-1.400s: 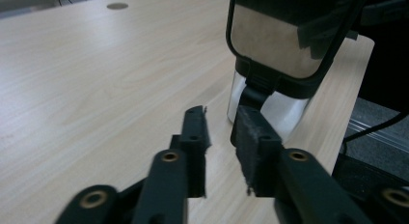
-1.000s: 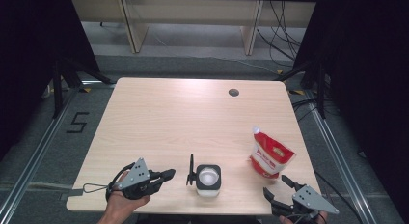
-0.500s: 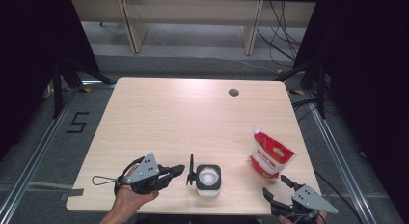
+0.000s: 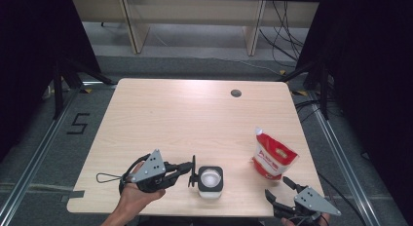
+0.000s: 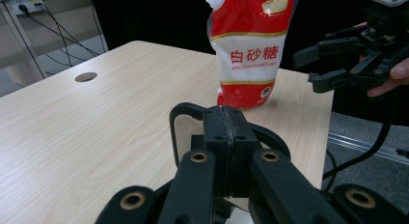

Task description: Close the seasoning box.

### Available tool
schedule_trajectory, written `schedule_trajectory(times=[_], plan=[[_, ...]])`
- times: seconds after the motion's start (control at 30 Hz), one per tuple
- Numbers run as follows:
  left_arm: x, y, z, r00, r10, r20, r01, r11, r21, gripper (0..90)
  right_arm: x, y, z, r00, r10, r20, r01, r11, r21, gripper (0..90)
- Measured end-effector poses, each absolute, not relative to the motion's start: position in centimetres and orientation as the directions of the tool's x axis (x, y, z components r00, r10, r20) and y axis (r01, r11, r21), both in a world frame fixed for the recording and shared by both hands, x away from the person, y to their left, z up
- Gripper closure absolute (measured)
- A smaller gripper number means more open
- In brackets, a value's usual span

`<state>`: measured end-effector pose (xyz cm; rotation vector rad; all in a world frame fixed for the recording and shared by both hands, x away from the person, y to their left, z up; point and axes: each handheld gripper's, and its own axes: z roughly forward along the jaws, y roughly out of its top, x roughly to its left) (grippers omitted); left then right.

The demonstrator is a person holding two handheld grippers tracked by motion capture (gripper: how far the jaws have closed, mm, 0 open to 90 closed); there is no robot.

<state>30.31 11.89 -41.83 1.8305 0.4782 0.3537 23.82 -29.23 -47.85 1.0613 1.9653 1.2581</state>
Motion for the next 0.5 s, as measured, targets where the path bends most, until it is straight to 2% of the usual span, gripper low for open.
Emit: schedule_trajectory(times=[0.5], plan=[[30.8, 10.0, -42.4, 0.894, 0.448, -0.001, 0.151, -0.301, 0.942, 88.4, 23.7, -29.0, -47.8, -0.533, 0.846, -0.008, 0.335, 0.22, 0.916, 26.3]])
